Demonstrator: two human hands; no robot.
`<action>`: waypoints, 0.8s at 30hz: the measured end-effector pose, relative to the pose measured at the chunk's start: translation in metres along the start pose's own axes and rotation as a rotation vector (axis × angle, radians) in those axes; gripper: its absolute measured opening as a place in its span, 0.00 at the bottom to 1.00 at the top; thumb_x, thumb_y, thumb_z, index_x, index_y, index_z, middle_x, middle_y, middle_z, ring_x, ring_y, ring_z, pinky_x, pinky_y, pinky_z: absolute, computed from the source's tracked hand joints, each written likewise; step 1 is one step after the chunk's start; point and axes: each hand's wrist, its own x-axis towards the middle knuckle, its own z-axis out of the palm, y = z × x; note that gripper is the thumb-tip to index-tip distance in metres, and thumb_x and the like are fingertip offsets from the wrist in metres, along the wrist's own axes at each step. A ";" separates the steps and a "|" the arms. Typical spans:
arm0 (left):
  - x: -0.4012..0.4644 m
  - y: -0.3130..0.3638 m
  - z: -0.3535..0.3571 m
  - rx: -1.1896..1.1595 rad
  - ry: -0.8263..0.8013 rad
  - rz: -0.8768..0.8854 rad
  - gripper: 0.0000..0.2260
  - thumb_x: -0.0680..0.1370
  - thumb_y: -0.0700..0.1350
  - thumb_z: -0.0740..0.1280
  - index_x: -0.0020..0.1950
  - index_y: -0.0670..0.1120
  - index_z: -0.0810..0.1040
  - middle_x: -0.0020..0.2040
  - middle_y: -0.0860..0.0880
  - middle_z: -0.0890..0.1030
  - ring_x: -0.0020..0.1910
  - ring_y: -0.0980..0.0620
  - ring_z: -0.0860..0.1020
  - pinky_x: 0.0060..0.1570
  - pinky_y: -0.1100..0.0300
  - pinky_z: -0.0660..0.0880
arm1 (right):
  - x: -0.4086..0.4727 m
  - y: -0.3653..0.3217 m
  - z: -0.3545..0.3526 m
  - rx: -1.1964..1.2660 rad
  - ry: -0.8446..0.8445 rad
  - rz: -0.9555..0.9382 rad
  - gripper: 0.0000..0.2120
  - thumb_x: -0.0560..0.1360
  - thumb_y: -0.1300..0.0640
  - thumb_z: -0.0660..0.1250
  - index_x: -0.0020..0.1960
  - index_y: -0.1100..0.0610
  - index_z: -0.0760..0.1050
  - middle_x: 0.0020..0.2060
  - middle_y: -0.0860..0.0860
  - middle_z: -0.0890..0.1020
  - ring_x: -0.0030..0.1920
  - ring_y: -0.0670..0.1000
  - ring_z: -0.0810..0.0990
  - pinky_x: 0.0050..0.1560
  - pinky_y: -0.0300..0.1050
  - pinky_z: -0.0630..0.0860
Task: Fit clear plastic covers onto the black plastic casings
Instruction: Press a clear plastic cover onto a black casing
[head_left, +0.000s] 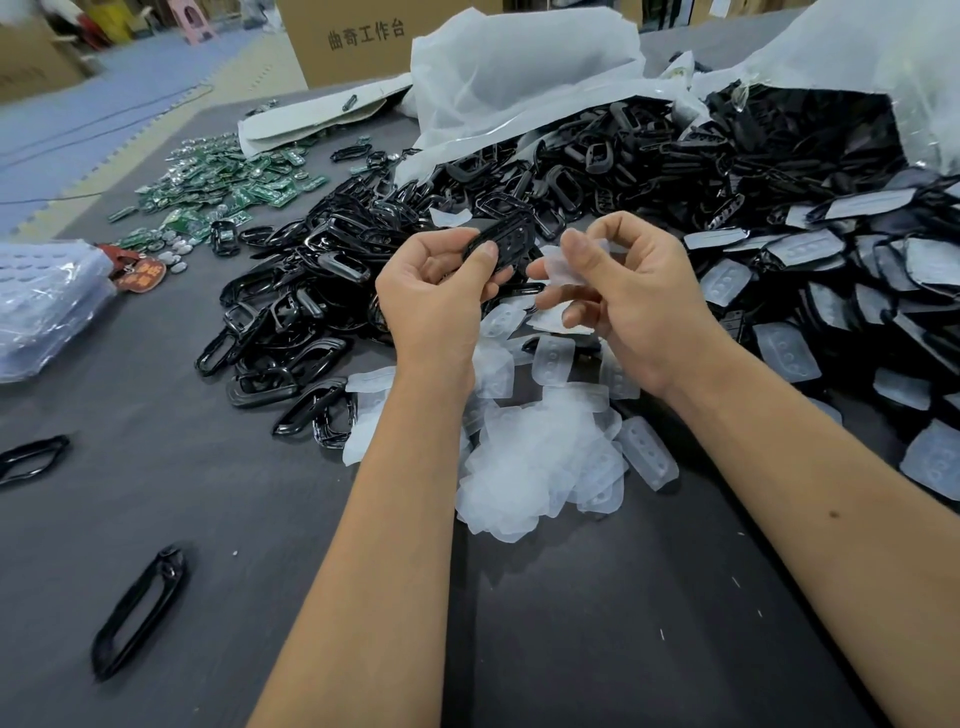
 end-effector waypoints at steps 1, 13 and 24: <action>0.001 0.000 0.000 0.004 -0.003 0.000 0.08 0.76 0.31 0.73 0.45 0.42 0.80 0.28 0.55 0.80 0.34 0.51 0.84 0.37 0.65 0.78 | 0.000 0.000 -0.001 0.008 0.005 -0.006 0.09 0.81 0.61 0.70 0.48 0.58 0.70 0.46 0.63 0.87 0.37 0.55 0.86 0.31 0.39 0.78; 0.002 -0.001 0.000 0.020 -0.037 -0.027 0.08 0.76 0.28 0.71 0.45 0.41 0.80 0.26 0.56 0.78 0.33 0.52 0.84 0.38 0.65 0.78 | -0.002 0.000 -0.001 -0.081 0.055 -0.033 0.08 0.76 0.64 0.75 0.52 0.63 0.78 0.46 0.60 0.88 0.38 0.54 0.87 0.35 0.41 0.81; 0.001 -0.005 0.000 0.092 -0.102 0.035 0.11 0.75 0.28 0.71 0.46 0.43 0.84 0.41 0.43 0.87 0.38 0.49 0.86 0.39 0.63 0.79 | 0.003 0.001 0.001 -0.163 0.179 -0.101 0.08 0.84 0.62 0.66 0.50 0.60 0.82 0.39 0.54 0.82 0.37 0.49 0.78 0.33 0.41 0.77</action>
